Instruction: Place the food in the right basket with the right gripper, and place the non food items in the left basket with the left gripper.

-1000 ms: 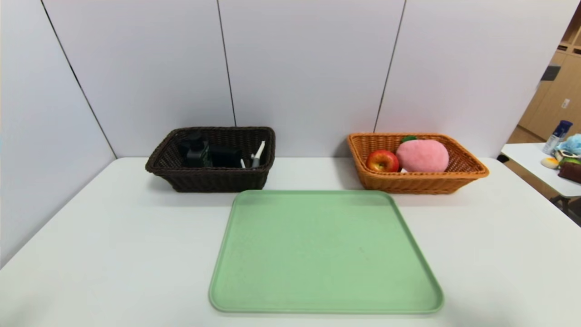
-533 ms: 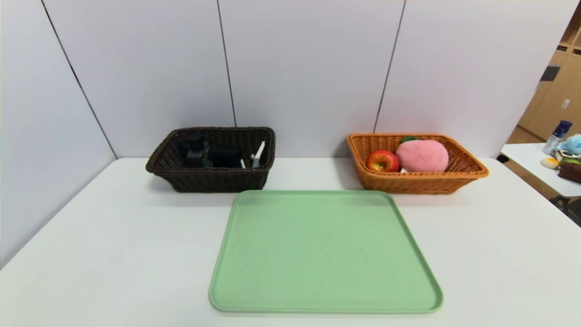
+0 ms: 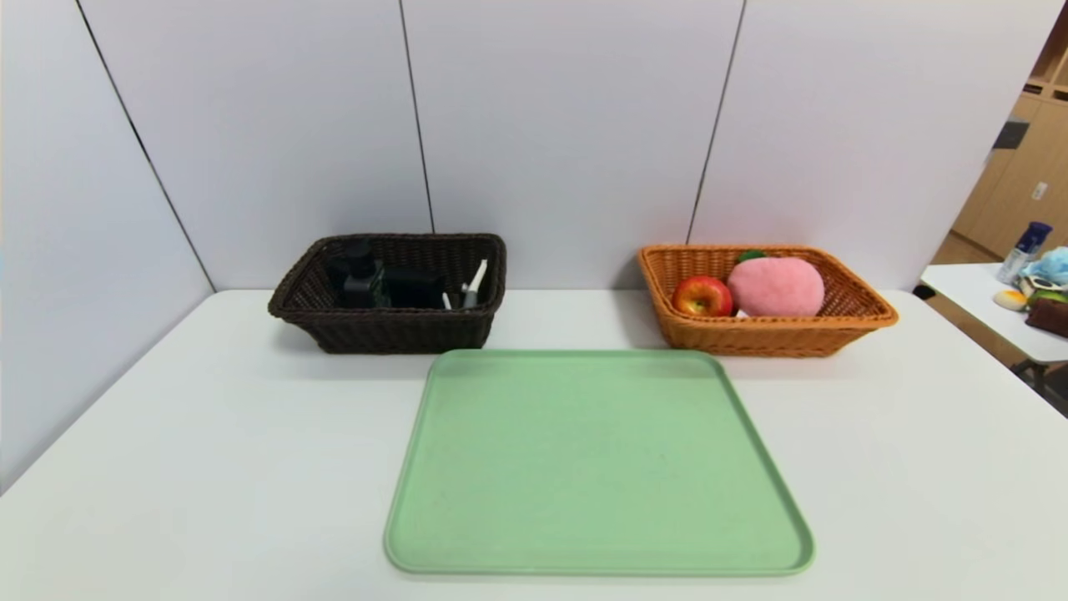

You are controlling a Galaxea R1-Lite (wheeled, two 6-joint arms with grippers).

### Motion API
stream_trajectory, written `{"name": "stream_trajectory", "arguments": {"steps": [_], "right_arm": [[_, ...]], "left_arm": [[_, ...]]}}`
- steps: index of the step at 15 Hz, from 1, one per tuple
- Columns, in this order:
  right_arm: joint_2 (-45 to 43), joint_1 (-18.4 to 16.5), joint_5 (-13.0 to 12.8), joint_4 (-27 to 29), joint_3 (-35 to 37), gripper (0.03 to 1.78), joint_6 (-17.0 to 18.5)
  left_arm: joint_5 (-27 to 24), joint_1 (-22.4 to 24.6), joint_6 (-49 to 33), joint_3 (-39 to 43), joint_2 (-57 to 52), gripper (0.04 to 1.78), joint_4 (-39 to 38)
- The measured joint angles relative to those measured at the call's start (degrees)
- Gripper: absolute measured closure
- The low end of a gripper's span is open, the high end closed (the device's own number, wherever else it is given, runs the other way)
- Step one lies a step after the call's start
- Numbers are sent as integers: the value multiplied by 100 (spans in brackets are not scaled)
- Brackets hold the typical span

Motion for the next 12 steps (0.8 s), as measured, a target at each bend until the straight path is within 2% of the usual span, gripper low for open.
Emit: {"name": "stream_trajectory", "arguments": {"steps": [4,6,7,9,10,12], "right_arm": [[-43,0,-24,-1414,819,10,-249],[-45,0,-63,-1723,970,10,-334],[-45,0,-79,-1536,998,10,-332],[-45,0,-133,-802,1018,10,-243],[-45,0,-79,-347,1020,10,-69],[-45,0,256,346,1023,10,568]], "left_arm": [[-491,-52,488,1090,-380,13,-2160],[-636,-61,702,1693,-435,13,-3254],[-673,-61,775,1822,-441,13,-3621],[-841,-61,723,1930,-451,13,-3408],[-1080,-61,551,1952,-456,13,-2962],[-1412,-61,157,1960,-457,13,-2113]]}}
